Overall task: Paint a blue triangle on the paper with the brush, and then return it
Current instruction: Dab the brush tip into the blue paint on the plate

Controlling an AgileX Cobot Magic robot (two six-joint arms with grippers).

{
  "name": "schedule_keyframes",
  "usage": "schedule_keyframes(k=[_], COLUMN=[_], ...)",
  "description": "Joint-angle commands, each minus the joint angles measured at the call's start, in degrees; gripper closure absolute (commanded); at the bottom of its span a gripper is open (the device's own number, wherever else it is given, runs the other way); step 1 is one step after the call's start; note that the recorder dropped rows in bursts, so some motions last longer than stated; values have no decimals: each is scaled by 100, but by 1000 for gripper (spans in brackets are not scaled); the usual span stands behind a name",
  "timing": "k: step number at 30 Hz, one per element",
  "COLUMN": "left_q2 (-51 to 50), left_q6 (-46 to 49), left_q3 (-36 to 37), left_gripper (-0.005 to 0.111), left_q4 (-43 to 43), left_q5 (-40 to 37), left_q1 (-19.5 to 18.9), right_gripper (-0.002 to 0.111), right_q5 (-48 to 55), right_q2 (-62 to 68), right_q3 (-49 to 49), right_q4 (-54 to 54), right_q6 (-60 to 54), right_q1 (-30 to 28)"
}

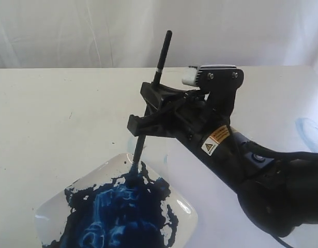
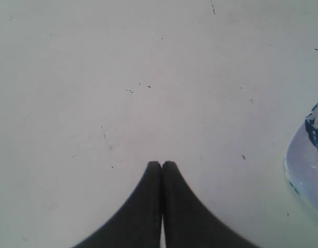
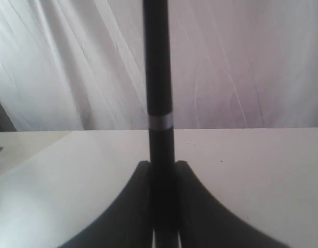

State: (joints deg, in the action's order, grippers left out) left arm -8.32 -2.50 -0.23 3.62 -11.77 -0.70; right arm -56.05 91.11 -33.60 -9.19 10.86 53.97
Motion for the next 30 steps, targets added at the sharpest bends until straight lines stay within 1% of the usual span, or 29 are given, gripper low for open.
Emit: schedule_keyframes(k=[1,5,11,27,30], left_q2=[-32,-32,-32,-32,-32], left_q6=[-14,-14,-14,-14,-14], left_q3=[23,23,23,23,23], left_gripper=[107,107,107,107,107], left_q4=[42,42,42,42,42], left_q5=[13,13,13,13,13], left_q1=[-19,-19,-19,-19,-19], right_gripper=[108,108,108,108,108], right_q5=[-99,-42,540,569,463], right_q2=[-16,-16,-4,-3,-80], right_q3=[22,22,22,22,22], right_q4=[349,620,1143,1564,1868], right_q6=[-651,-660,-700,-264,-264], right_q1=[20,20,20,20,20])
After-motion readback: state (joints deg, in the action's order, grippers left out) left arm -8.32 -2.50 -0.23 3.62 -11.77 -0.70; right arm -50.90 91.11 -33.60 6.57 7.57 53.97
